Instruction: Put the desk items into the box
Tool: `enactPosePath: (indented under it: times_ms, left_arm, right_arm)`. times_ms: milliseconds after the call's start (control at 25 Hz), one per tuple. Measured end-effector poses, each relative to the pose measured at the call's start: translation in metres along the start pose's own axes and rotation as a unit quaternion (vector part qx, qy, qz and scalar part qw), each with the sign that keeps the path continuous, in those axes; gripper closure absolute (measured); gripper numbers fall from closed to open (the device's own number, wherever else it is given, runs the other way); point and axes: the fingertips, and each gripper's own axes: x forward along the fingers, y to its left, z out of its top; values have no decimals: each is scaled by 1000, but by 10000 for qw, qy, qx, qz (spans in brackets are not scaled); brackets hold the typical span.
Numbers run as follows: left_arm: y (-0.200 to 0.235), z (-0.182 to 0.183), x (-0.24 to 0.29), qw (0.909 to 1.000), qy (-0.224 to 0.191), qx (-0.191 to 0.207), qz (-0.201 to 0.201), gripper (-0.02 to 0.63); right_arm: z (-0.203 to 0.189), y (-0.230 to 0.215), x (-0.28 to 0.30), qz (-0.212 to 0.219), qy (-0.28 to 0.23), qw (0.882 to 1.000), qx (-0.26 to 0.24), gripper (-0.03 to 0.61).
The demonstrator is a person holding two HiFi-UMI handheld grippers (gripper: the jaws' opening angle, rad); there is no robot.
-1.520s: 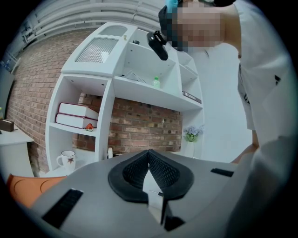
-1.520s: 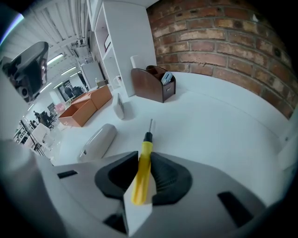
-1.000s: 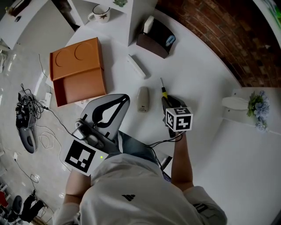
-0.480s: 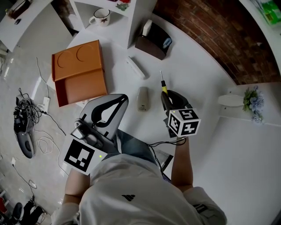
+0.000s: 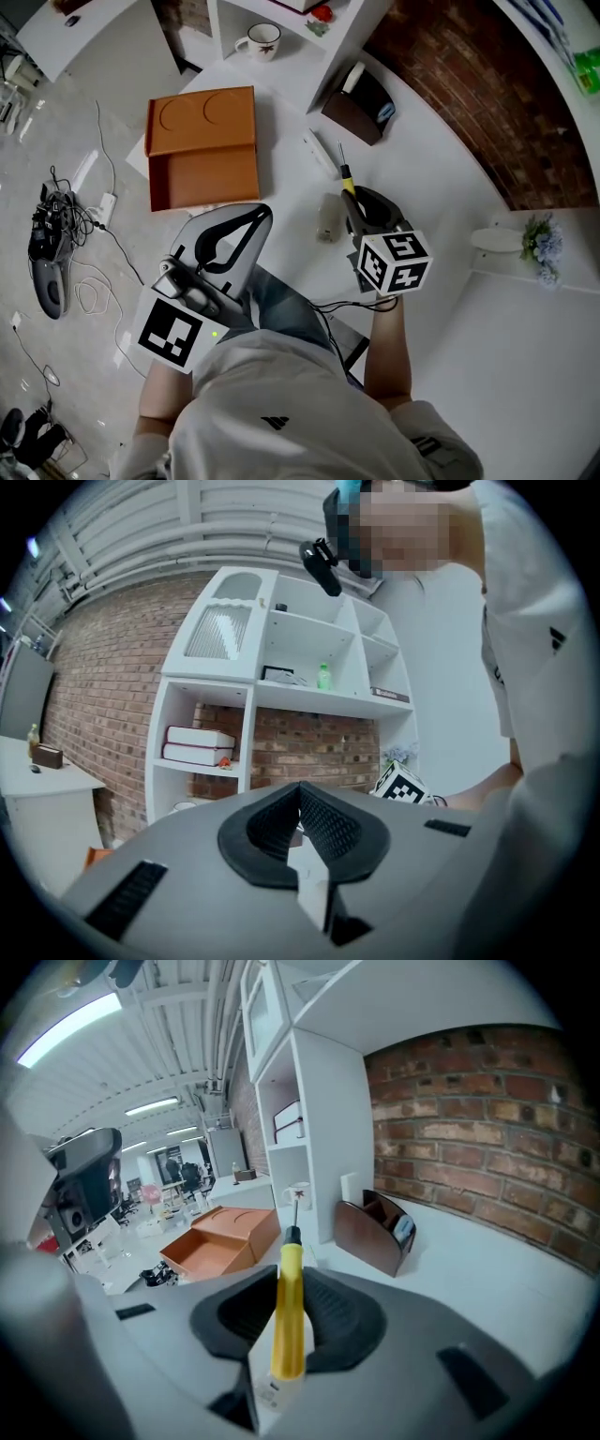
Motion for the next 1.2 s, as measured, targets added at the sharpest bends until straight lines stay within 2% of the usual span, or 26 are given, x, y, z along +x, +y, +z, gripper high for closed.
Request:
enactPosePath:
  times_ms: [440, 760, 1200]
  left_arm:
    - [47, 3, -69, 9956, -110, -13, 927, 601]
    - [74, 0, -118, 9872, -146, -87, 1586, 601]
    - [92, -3, -167, 9744, -174, -132, 2236, 601]
  right_arm:
    - [35, 88, 51, 825, 3, 9944, -658, 486]
    - [46, 148, 82, 1354, 102, 9850, -1065, 486]
    - [47, 205, 109, 1854, 278, 9697, -1563, 486]
